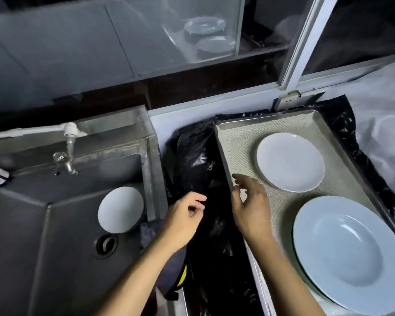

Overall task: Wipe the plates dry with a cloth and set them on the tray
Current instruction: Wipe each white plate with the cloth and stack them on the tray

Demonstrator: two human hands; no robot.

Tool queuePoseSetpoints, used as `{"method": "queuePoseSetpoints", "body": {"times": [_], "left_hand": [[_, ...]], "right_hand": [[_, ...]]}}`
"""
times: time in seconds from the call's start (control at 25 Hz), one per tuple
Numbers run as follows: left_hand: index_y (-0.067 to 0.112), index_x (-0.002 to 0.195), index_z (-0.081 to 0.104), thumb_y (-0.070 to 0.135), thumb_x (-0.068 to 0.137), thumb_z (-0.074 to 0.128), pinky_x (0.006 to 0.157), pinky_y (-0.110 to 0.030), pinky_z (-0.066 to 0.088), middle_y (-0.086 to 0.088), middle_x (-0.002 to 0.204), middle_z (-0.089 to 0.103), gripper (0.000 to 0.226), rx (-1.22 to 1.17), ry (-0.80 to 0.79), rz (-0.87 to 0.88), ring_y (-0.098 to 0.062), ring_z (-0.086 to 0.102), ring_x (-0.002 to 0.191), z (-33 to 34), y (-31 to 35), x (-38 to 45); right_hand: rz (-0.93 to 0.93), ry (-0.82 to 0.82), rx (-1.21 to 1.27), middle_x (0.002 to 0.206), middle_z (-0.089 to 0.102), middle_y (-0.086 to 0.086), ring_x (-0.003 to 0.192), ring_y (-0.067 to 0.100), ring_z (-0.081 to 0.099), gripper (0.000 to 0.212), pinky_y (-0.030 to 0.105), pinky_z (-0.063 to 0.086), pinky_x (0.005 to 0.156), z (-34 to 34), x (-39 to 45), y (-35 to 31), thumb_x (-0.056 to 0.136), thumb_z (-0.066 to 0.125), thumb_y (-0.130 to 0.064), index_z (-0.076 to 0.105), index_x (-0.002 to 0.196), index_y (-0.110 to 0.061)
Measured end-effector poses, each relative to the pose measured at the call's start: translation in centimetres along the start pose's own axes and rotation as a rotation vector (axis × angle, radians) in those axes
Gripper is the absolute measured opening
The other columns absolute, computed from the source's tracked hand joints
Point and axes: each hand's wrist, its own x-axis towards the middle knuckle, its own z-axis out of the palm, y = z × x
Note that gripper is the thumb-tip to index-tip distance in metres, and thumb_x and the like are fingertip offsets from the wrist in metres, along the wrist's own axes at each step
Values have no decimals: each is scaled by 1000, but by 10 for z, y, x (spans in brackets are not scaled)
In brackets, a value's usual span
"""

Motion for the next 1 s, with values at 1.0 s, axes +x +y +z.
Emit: {"method": "queuePoseSetpoints", "body": {"times": [1.0], "left_hand": [[35,99,69,1,91,56,84,-47,58,13,88,71,37,-119,78,-282,-15,68,79,-260,-312,-144]], "right_hand": [[324,-335,-61,92,71,-7,83,12,69,26,32,55,77,279,-253,-165,90,68,-8,73,107,-27]]}}
